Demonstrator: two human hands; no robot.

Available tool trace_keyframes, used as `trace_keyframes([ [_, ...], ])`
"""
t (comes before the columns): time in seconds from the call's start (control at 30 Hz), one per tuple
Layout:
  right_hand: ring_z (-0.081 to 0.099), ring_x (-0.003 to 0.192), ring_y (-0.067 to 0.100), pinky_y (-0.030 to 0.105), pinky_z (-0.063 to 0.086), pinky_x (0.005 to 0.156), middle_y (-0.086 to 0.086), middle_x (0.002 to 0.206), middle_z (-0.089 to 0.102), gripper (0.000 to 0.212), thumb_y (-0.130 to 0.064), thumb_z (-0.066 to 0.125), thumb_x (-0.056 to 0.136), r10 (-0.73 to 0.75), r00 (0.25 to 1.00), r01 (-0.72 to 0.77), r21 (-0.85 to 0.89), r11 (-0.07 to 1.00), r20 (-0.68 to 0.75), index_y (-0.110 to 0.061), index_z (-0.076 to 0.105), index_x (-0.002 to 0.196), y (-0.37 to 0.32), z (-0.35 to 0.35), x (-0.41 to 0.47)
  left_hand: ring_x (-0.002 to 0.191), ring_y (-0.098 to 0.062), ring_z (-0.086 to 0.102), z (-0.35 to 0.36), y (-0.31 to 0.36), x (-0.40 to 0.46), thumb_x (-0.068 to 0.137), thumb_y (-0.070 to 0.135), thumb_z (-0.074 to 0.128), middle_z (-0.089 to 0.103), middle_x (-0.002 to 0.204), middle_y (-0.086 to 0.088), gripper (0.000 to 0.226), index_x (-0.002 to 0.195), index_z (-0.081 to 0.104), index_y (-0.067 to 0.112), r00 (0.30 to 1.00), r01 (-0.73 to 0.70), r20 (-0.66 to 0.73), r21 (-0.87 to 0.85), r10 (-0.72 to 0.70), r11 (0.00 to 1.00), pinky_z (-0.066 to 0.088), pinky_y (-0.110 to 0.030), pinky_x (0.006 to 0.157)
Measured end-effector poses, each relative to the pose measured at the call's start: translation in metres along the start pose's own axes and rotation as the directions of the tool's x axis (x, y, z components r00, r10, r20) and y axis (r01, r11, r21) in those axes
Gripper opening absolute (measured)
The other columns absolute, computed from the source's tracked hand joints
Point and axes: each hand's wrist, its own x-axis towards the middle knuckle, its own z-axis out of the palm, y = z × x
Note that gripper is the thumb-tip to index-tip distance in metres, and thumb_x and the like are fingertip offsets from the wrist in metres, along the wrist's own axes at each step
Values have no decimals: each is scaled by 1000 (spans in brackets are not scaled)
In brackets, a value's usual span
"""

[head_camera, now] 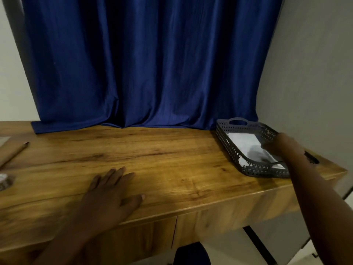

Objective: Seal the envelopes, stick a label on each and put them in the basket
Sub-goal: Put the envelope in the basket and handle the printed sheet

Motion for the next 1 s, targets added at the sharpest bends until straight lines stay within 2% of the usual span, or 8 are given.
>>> trace_keyframes([
  [0.17, 65, 88, 36, 47, 58, 80, 17, 102, 68, 31, -35, 61, 95, -308, 907, 323, 5, 947, -288, -12, 65, 114, -39, -13, -40, 155, -10, -5, 2, 0, 0, 70, 93, 0, 0, 170, 10, 103, 159, 10, 43, 1000, -1, -26, -40, 0, 999, -3, -42, 126],
  [0.23, 67, 98, 29, 44, 56, 86, 10, 113, 70, 29, -32, 64, 94, -474, 846, 519, 176, 836, -244, -18, 67, 120, -68, -8, -73, 155, -10, -4, 5, -3, 1, 72, 93, 3, 1, 170, 10, 101, 159, 11, 43, 999, -9, -34, -56, 8, 998, -4, -42, 126],
  [0.33, 63, 96, 10, 32, 52, 82, -11, 113, 65, 33, -44, 63, 93, -624, 777, 592, 423, 686, -76, -31, 64, 123, -112, 20, -144, 155, -9, -2, 11, -7, 2, 77, 93, 12, 5, 169, 11, 96, 158, 14, 42, 997, -19, -71, -91, 12, 996, -2, -41, 126],
  [0.5, 54, 117, 4, 30, 47, 98, -15, 128, 60, 35, -46, 46, 100, -837, 547, 754, 451, 478, -28, -32, 61, 129, -173, 87, -235, 154, -14, 14, 13, -5, 1, 80, 85, 28, 23, 166, 6, 93, 157, 21, 35, 987, -13, -159, -132, -8, 991, 10, -42, 126],
  [0.6, 45, 135, 13, 37, 38, 112, -4, 141, 55, 36, -33, 40, 104, -874, 485, 807, 380, 452, 11, -29, 54, 136, -201, 110, -256, 150, -15, 22, 9, -8, -2, 82, 61, 42, 30, 162, 3, 84, 157, 21, 31, 975, -37, -220, -202, -9, 979, 21, -40, 124],
  [0.7, 14, 154, 12, 42, 15, 124, -6, 166, 24, 48, -43, 29, 105, -870, 476, 810, 319, 492, 133, -36, 33, 153, -208, 121, -260, 147, -10, 27, 4, -15, -11, 80, 48, 51, 33, 159, 7, 79, 155, 30, 31, 956, -102, -291, -389, -18, 915, 27, -32, 121],
  [0.8, 3, 155, 10, 38, 7, 124, -10, 168, 11, 53, -53, 28, 104, -866, 461, 824, 270, 499, 193, -41, 24, 156, -205, 123, -258, 144, 1, 26, -9, -41, -24, 82, 44, 59, 37, 154, 11, 66, 146, 43, 38, 916, -126, -395, -461, -76, 879, 27, -25, 116],
  [1.0, 0, 155, 9, 38, 6, 126, -13, 168, 6, 56, -57, 23, 103, -872, 439, 829, 276, 486, 216, -42, 20, 157, -204, 118, -259, 133, -16, 36, -67, -148, -53, 87, 50, 66, 41, 146, 10, 53, 137, 49, 44, 825, 305, -454, -144, -337, 941, 40, -40, 107],
])
